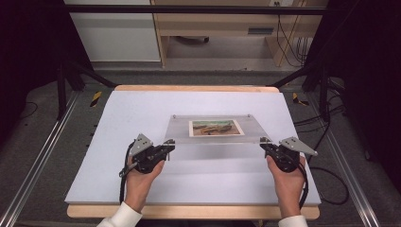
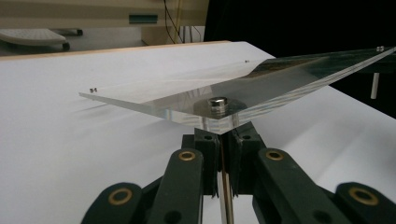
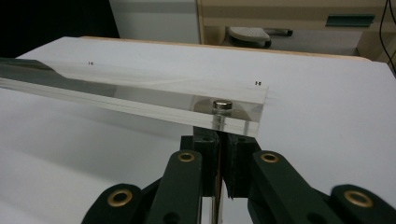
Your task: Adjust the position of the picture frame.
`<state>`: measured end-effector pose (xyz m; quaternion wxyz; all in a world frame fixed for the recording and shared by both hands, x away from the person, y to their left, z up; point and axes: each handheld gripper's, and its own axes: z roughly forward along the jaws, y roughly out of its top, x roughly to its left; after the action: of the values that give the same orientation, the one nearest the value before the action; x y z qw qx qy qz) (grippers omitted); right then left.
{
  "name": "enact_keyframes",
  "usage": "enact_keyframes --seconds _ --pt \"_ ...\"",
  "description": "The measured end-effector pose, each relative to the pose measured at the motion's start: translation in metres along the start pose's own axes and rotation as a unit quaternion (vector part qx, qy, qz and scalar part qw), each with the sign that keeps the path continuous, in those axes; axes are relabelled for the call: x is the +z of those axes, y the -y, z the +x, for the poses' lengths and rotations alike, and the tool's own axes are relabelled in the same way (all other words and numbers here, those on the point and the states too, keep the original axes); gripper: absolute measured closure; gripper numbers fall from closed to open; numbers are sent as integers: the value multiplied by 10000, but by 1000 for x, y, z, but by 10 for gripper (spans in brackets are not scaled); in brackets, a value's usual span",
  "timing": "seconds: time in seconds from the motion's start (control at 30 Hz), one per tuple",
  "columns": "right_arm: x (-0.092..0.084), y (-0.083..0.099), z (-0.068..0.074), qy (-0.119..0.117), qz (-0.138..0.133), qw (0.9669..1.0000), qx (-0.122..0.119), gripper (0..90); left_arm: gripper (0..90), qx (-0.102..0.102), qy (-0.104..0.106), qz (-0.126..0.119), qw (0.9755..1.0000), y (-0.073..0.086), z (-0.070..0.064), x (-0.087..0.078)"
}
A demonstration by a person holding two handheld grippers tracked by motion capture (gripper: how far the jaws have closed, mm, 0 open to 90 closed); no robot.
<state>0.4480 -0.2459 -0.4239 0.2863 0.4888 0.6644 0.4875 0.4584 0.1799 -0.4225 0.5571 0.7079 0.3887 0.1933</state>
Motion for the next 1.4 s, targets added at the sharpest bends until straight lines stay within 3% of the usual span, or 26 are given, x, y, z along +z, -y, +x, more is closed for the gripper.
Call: enact_keyframes --seconds 0.53,1.07,1.4 --pt "27 -17 30 -106 -180 9998 -19 850 831 -30 -234 -239 9994 -9 31 -17" --pt "44 -18 43 -74 -218 9997 -4 849 830 -23 -266 -282 9992 -7 50 -19" --pt "42 -13 44 20 -223 9997 -9 849 829 -30 -172 -257 9995 -2 53 -14"
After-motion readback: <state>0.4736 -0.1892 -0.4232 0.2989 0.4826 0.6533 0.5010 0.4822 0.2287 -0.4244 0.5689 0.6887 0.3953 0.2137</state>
